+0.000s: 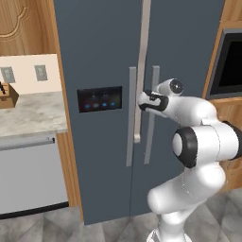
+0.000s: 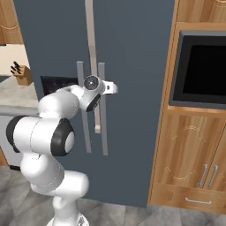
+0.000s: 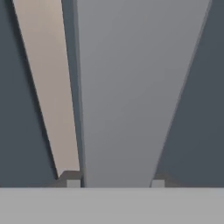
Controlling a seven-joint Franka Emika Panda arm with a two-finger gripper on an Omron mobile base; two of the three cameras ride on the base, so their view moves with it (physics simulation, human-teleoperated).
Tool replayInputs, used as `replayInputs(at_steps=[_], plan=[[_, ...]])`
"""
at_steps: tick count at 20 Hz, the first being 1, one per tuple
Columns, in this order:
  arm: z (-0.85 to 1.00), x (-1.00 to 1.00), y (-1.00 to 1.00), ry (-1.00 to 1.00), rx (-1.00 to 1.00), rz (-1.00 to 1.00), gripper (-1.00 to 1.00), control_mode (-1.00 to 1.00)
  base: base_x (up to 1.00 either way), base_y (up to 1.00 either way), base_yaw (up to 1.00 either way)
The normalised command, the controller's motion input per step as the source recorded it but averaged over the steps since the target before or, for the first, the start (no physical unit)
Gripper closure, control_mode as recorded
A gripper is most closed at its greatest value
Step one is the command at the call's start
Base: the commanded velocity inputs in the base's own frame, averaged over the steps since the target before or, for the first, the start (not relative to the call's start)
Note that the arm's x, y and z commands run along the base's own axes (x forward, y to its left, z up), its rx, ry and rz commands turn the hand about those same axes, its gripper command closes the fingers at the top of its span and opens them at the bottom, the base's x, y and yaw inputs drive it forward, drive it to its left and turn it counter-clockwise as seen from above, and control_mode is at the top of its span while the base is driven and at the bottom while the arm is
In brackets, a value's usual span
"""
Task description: Retrieve a lemon from the fridge and place it on the cutting board with the fish.
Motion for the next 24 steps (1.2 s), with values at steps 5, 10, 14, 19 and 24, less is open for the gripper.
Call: replayInputs(at_steps=[5, 10, 14, 19, 24], plan=[[0.22, -0.75, -0.55, 0.00, 0.00, -0.02, 1.00, -1.00, 0.00, 0.00, 0.00], [0.30, -1.00, -0.89, 0.00, 0.01, 0.00, 1.00, -1.00, 0.00, 0.00, 0.00], [0.48, -1.00, -1.00, 0.08, 0.05, 0.00, 1.00, -1.00, 0.00, 0.00, 0.00], [0.52, -1.00, -1.00, 0.11, 0.04, 0.00, 1.00, -1.00, 0.00, 0.00, 0.00], [0.43, -0.90, -1.00, 0.19, 0.01, 0.00, 1.00, -1.00, 0.00, 0.00, 0.00]])
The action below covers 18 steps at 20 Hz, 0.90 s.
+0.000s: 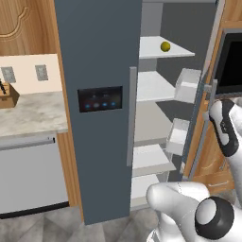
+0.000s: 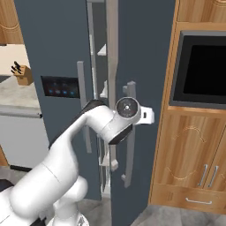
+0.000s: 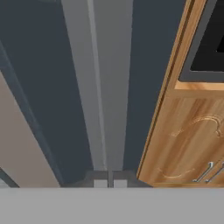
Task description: Retrieve a lemon from the fridge and place it on the cutting board with the fish.
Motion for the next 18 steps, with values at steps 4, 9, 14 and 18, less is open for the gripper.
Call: replayInputs(at_steps=[4, 9, 14, 18], plan=[[0.11, -0.23, -0.58, 0.09, 0.01, -0.02, 1.00, -1.00, 0.00, 0.00, 0.00], [0.05, -0.36, -0.07, 0.02, -0.01, -0.08, -1.00, -1.00, 0.00, 0.00, 0.00], [0.08, -0.75, 0.01, 0.00, -0.02, -0.19, -1.00, -1.00, 0.00, 0.00, 0.00], [0.41, -0.89, 0.11, 0.00, -0.18, -0.26, -1.00, -1.00, 0.00, 0.00, 0.00]])
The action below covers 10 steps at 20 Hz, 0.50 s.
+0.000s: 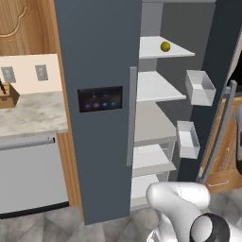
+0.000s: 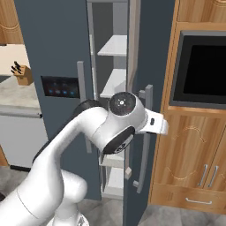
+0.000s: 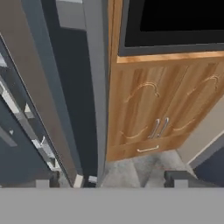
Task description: Retrieve a lemon from the fridge and place it on the cutting board with the fish.
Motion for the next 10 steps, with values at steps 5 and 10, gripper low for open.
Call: replayInputs(at_steps=[5, 10], plan=[[0.48, -0.27, 0.62, 0.10, -0.38, -0.14, -1.00, -1.00, 0.00, 0.00, 0.00], [0.01, 0.08, 1.00, 0.33, -0.43, -0.01, -1.00, -1.00, 0.00, 0.00, 0.00]])
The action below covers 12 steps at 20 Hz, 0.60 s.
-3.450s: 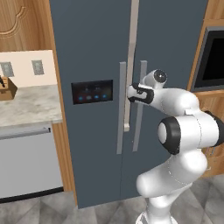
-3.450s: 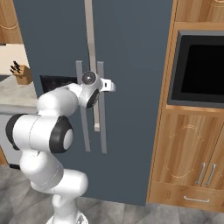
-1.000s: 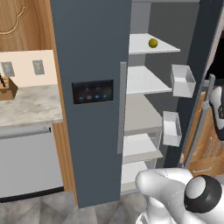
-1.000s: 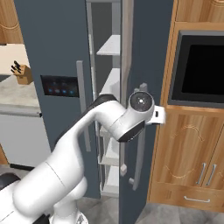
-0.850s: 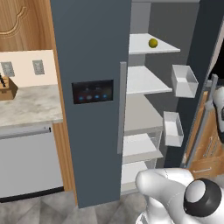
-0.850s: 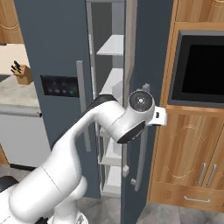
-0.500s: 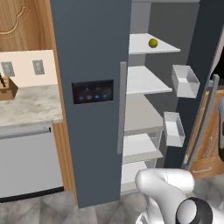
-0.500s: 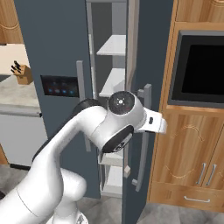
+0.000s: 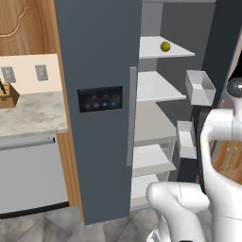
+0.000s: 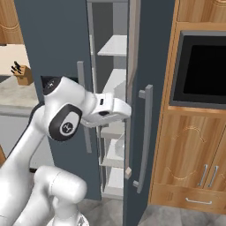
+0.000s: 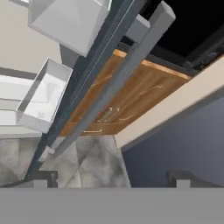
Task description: Retrieve a lemon from the fridge and place it on the cutting board with the fish.
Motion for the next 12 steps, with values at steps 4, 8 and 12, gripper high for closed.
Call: replayInputs(at_steps=[4, 8, 12], plan=[[-0.20, 0.01, 0.48, 0.27, -0.25, 0.00, -1.00, -1.00, 0.00, 0.00, 0.00], [-0.35, 0.51, 0.32, 0.20, -0.06, 0.00, -1.00, -1.00, 0.00, 0.00, 0.00], [-0.25, 0.90, 0.72, 0.18, -0.16, 0.00, -1.00, -1.00, 0.00, 0.00, 0.00]])
